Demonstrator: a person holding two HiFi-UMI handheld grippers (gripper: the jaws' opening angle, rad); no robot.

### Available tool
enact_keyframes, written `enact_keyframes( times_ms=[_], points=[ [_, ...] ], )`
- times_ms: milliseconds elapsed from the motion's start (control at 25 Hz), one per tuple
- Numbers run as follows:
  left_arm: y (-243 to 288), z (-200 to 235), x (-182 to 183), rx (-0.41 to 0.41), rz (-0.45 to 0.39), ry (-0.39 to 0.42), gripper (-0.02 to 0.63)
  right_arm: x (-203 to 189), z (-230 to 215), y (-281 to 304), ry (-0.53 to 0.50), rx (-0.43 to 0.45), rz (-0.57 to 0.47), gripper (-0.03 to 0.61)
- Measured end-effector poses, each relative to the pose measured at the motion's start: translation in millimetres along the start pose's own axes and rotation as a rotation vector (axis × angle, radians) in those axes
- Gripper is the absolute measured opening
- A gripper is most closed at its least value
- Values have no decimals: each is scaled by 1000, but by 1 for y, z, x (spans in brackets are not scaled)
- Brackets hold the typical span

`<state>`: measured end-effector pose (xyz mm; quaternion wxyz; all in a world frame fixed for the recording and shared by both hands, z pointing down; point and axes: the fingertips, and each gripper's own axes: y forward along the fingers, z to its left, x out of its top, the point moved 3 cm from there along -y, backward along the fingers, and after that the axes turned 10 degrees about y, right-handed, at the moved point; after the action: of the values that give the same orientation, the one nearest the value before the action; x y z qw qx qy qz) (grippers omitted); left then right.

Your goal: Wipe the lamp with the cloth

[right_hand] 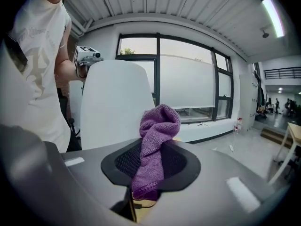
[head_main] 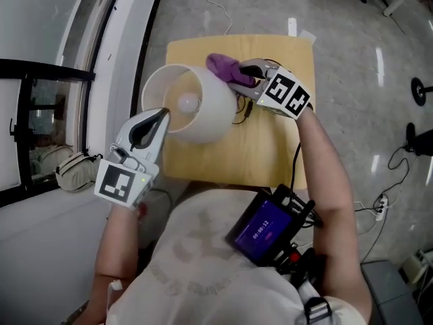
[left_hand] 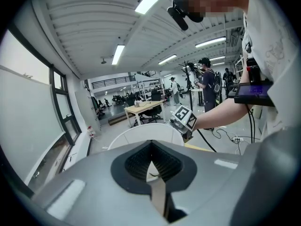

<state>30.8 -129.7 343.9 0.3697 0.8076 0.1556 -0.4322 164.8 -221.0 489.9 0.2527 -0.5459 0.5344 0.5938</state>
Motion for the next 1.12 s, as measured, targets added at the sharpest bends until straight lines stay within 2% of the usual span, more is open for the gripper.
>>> enact_keyframes(
  times_ms=[200, 440, 640, 840, 1000, 1120],
  points=[
    [2, 0, -3, 3, -20, 9, 0, 3, 1, 2, -8, 11, -7, 112],
    [1, -3, 1, 14, -28, -13, 0, 38, 5, -2, -27, 73, -87, 112],
    [1, -1, 1, 23, -25, -18, 0, 82, 11, -5, -49, 201, -226, 112],
    [1, -1, 1, 32, -26, -24, 0, 117, 12, 0, -43, 327, -312, 110],
    [1, -1, -2, 36, -21, -28, 0, 120, 4, 19, -14, 393, -276, 110],
    [2, -3, -1, 39, -19, -27, 0, 104, -7, 32, 74, 433, -212, 110]
  ],
)
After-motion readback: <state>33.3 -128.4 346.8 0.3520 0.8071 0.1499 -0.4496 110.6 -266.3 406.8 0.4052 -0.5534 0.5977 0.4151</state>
